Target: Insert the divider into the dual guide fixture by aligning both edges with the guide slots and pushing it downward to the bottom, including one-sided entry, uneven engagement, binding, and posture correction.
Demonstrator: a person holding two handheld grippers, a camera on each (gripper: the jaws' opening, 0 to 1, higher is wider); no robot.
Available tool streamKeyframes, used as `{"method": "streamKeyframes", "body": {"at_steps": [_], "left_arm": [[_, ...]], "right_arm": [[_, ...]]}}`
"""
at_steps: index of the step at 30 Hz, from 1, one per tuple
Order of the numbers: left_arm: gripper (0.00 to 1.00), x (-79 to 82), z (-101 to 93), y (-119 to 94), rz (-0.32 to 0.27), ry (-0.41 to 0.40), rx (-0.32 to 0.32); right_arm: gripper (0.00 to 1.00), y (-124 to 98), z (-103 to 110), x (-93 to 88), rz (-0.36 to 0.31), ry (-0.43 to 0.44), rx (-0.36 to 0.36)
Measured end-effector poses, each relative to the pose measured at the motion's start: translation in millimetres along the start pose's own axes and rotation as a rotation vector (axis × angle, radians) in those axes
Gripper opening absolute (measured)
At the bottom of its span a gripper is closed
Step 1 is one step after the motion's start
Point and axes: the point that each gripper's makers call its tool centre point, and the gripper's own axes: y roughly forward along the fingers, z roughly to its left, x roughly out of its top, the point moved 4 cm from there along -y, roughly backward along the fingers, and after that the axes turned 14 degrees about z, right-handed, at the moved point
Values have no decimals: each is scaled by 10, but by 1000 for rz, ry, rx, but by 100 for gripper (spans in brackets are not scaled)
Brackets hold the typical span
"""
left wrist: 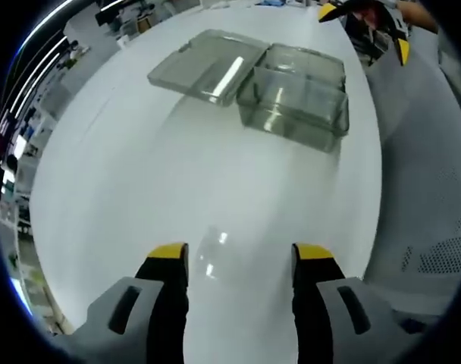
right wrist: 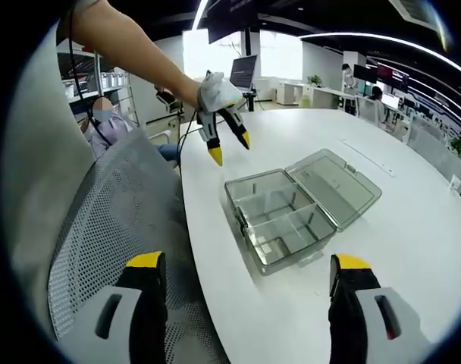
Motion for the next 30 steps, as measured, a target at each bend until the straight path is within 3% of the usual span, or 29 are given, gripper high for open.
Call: {"method": "streamKeyframes", "body": {"at_steps": [7,22,30], "left_arm": [[47,-42,31,79,41,75,-7],[42,-21,93,159,52,117,-43],[36,-33,48,172,64,116,-94]], "right_arm": [[87,22,12,7,11,-7,9],[87,42,30,14,29,-9,16],[87,29,25,29,32,-14,13]]}}
